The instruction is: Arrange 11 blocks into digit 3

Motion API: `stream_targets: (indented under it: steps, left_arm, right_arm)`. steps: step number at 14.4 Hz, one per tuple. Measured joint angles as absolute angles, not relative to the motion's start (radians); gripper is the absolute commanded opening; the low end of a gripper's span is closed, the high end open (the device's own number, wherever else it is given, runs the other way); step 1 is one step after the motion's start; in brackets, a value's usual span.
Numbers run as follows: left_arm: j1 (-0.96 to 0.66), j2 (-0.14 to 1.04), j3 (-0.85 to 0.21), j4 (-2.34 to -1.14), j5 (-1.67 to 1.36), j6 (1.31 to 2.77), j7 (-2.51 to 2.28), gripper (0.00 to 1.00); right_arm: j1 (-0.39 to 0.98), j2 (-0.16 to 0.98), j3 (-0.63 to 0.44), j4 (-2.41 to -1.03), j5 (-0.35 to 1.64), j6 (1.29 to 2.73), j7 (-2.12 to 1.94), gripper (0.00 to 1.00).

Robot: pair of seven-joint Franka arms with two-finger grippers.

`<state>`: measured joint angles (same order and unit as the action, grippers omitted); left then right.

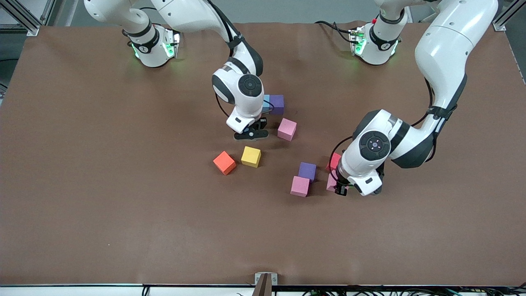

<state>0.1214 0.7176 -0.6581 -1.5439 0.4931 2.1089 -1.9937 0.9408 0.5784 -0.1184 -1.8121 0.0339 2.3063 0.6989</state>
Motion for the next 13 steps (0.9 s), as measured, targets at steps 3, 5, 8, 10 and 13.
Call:
stream_targets:
  steps: [3,5,8,10,13]
  left_arm:
    - [0.121,0.718,-0.660,-1.544,0.493,2.104,-1.994,0.30]
    - [0.121,0.718,-0.665,-1.544,0.493,2.097,-1.994,0.30]
    - [0.121,0.718,-0.688,-1.543,0.491,2.097,-2.005,0.30]
    - [0.120,0.718,-0.695,-1.543,0.491,2.096,-2.008,0.30]
    - [0.120,0.718,-0.702,-1.543,0.490,2.088,-2.025,0.30]
  right_arm:
    - [0.941,0.578,-0.118,-1.812,0.038,2.304,0.699,0.01]
    - [0.941,0.578,-0.118,-1.812,0.038,2.304,0.690,0.01]
    - [0.941,0.578,-0.117,-1.812,0.039,2.301,0.662,0.01]
    - [0.941,0.578,-0.117,-1.812,0.040,2.299,0.657,0.02]
    - [0.941,0.578,-0.117,-1.812,0.040,2.299,0.656,0.08]
